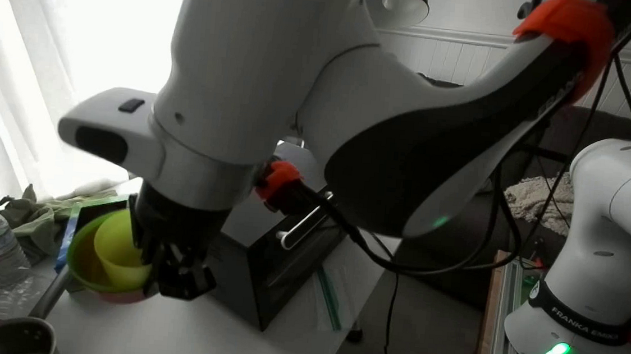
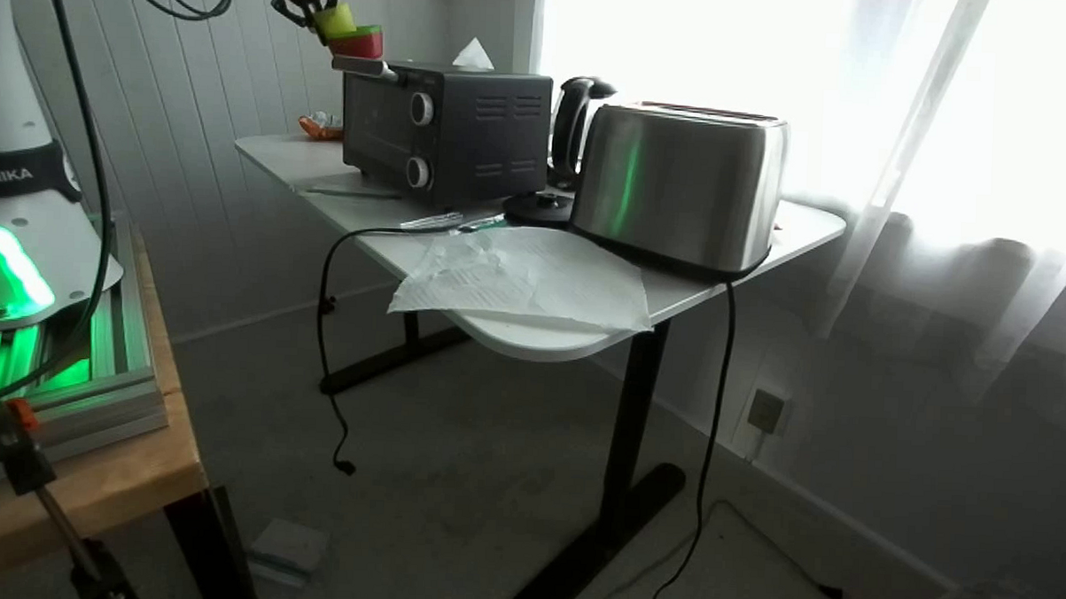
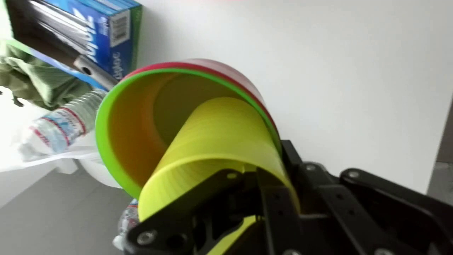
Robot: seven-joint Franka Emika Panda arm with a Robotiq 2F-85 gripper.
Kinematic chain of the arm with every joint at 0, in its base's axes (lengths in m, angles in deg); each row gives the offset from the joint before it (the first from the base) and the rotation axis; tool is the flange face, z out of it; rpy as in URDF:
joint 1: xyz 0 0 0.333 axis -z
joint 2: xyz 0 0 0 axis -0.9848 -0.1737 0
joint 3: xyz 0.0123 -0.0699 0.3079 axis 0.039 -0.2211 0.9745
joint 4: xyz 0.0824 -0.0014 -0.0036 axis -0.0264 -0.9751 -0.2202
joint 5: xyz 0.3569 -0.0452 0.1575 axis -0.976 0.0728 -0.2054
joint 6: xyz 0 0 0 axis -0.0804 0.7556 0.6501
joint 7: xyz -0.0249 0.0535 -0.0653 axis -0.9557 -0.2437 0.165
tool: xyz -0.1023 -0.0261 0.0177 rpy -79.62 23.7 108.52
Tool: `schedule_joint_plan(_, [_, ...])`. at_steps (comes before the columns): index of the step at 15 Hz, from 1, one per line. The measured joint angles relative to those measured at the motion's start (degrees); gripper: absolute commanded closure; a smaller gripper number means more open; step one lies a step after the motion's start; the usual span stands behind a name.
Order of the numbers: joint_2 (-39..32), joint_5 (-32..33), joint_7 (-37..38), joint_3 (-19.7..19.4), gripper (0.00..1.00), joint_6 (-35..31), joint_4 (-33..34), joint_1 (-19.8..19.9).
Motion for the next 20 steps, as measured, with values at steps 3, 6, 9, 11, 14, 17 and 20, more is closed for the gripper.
schedule_joint_plan(3, [3.49,1.96,3.42,0.00,0.96,5.56,1.97,0.91])
schedule_joint_plan(6, [4.25,3.44,8.80,0.14,0.97,13.01,4.98,1.26])
schedule_joint_plan(9, [3.57,3.48,13.60,0.17,0.97,17.90,6.66,1.86])
schedule_joint_plan(11, [2.45,3.48,16.43,0.12,0.97,19.77,7.67,2.47])
schedule_joint_plan(14, [0.40,3.41,18.75,-0.03,0.91,20.19,8.83,3.44])
schedule_joint_plan(17, [-0.62,3.41,19.23,-0.05,0.91,20.19,9.44,3.58])
schedule_joint_plan(20, [-0.63,3.41,19.33,-0.04,0.98,20.19,9.53,3.58])
